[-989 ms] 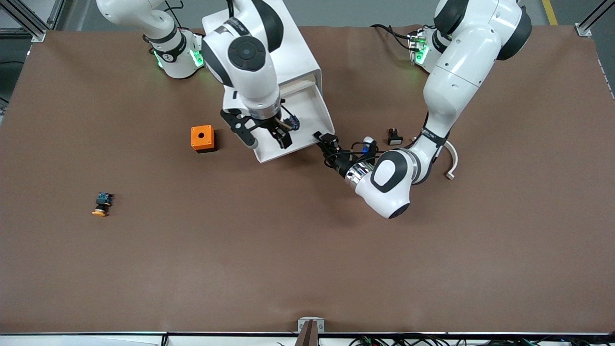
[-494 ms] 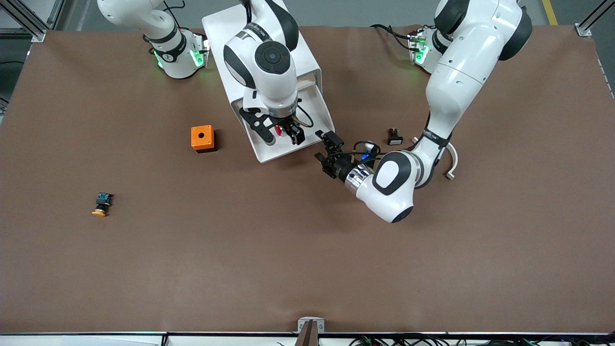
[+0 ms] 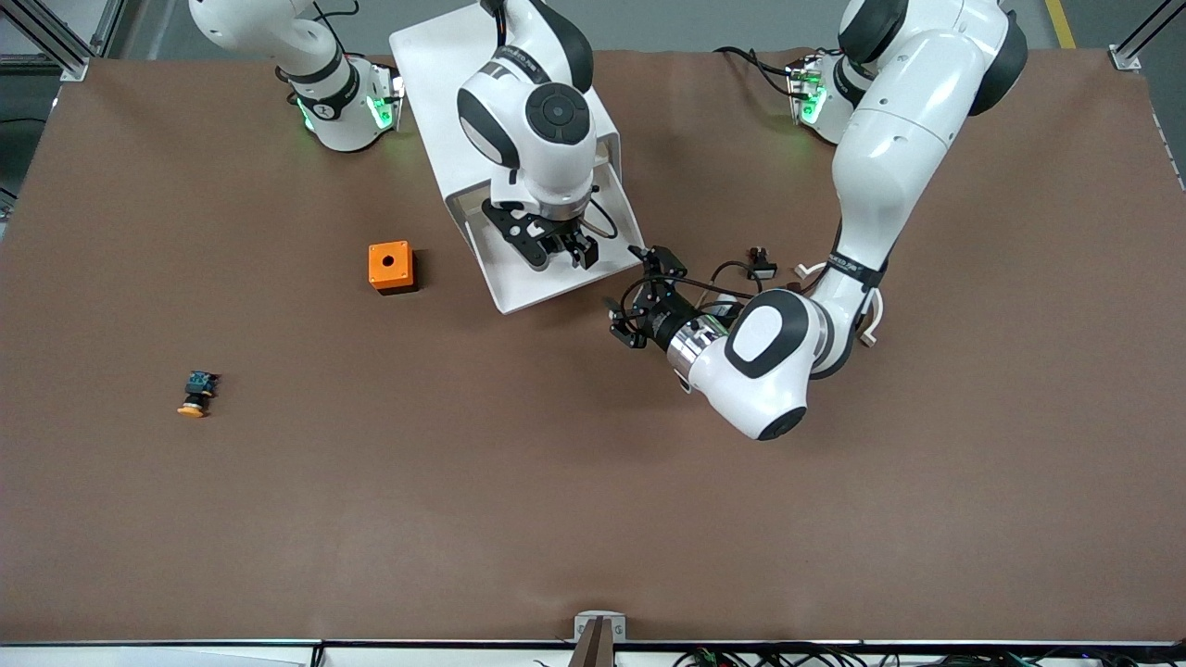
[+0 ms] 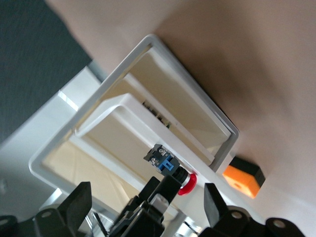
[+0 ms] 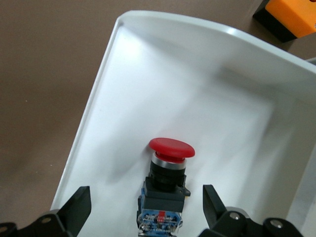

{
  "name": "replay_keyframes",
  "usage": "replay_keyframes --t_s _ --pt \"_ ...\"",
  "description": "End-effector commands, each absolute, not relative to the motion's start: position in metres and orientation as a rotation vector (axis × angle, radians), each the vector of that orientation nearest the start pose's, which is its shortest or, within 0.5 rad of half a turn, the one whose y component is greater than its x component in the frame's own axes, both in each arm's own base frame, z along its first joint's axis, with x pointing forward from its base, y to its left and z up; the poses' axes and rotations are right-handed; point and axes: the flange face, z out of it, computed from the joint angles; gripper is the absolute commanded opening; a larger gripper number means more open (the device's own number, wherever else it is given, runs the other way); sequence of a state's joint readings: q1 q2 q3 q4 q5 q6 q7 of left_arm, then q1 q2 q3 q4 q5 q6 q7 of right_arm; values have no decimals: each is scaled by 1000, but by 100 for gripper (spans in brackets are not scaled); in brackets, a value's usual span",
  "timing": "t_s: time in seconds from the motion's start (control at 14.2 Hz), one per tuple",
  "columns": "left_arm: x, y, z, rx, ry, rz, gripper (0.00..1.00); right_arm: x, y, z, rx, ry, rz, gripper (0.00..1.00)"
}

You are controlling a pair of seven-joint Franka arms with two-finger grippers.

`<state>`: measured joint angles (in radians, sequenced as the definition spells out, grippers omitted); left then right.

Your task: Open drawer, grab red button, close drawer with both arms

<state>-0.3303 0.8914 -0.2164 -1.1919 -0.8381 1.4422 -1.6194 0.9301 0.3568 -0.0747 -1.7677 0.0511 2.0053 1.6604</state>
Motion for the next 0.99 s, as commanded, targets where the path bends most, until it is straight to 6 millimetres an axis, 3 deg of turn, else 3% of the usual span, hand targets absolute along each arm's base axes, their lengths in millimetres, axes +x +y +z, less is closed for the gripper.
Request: replay_keyframes --t_s 0.0,0.21,0.42,0.49,0.71,0.92 --pt "589 -392 301 -2396 -1389 1618 100 399 489 353 -2990 1306 80 100" --pt "606 -378 320 -2733 -1251 1372 100 395 491 352 -2997 1299 89 100" --pt "620 -379 337 -2962 -1162 1032 100 396 490 351 -3008 1280 94 97" --pt "624 -378 341 -3011 -1127 948 100 396 490 351 -3007 1283 94 97" --pt "634 -372 379 -3177 -998 688 100 396 491 343 -3014 1284 96 97" --pt "639 -371 391 -3193 -919 431 100 395 491 341 -3020 1278 97 93"
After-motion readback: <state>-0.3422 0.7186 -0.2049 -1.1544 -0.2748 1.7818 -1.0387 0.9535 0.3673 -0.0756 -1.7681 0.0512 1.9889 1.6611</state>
